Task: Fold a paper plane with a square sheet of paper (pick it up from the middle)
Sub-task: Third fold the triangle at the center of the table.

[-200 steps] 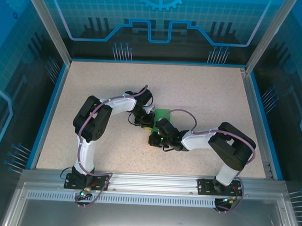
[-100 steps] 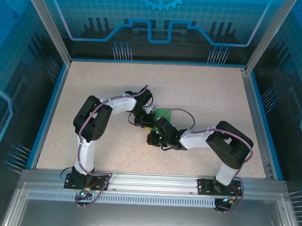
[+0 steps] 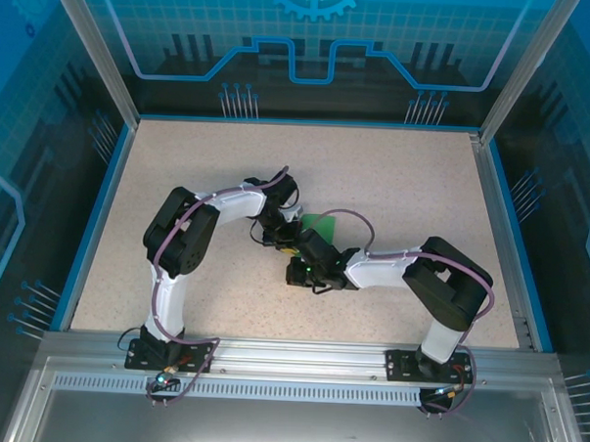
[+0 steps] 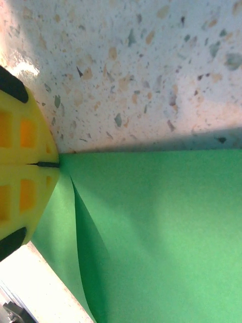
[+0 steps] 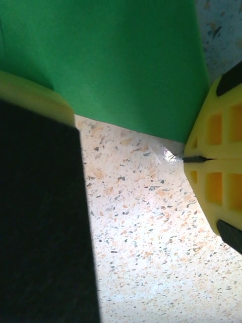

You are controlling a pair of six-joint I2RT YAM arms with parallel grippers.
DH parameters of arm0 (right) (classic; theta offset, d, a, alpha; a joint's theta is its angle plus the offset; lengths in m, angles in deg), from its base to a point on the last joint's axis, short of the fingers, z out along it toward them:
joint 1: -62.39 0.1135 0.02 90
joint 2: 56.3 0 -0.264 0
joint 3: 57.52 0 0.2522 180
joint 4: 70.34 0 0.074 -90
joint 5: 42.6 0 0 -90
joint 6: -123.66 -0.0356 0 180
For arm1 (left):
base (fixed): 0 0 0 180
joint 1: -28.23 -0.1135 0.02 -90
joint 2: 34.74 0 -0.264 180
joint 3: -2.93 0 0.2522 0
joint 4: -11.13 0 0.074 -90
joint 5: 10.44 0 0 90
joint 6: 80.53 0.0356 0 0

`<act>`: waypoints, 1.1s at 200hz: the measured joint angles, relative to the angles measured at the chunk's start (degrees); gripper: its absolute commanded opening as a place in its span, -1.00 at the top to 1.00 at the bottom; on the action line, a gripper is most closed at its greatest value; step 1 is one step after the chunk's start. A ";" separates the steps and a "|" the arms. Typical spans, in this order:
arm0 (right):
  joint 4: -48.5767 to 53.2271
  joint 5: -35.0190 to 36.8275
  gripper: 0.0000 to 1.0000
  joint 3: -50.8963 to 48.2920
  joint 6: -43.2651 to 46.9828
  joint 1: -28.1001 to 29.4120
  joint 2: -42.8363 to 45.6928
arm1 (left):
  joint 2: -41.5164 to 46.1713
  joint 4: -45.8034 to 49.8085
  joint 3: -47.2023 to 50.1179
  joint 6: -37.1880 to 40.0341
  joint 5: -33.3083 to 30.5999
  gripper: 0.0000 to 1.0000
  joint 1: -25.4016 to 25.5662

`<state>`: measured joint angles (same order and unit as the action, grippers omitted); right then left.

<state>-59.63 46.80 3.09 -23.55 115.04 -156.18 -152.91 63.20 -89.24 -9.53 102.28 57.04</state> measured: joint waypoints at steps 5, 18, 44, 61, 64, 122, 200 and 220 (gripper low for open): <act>0.26 0.15 1.00 0.11 0.00 0.11 0.00 | -0.02 0.02 0.00 0.00 0.04 0.90 0.00; 0.31 0.42 0.99 0.13 -0.20 0.33 0.00 | -0.02 0.04 -0.07 0.09 0.09 0.90 -0.04; -0.48 0.13 0.99 -0.37 -0.57 0.37 0.31 | -0.13 0.22 -0.22 0.09 0.07 0.90 -0.04; -1.60 -1.60 0.98 -2.12 -0.76 0.81 1.90 | -0.17 0.26 -0.26 0.11 0.07 0.90 -0.04; -1.73 -1.88 0.98 -2.47 -0.81 0.92 2.29 | -0.17 0.26 -0.26 0.11 0.04 0.90 -0.04; -3.65 -3.48 0.99 -4.90 -0.09 -4.20 11.43 | -0.17 0.26 -0.26 0.11 0.04 0.90 -0.04; -5.18 -6.19 1.00 -4.76 2.21 -9.77 6.14 | -0.17 0.28 -0.26 0.11 0.04 0.90 -0.04; -5.77 -6.78 1.00 -4.74 2.21 -10.10 3.08 | -0.17 0.31 -0.26 0.13 0.04 0.90 -0.04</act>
<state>-65.40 40.02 -1.65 -21.35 104.94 -153.10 -153.08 63.50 -89.50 -9.40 102.32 57.00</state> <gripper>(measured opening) 0.042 0.051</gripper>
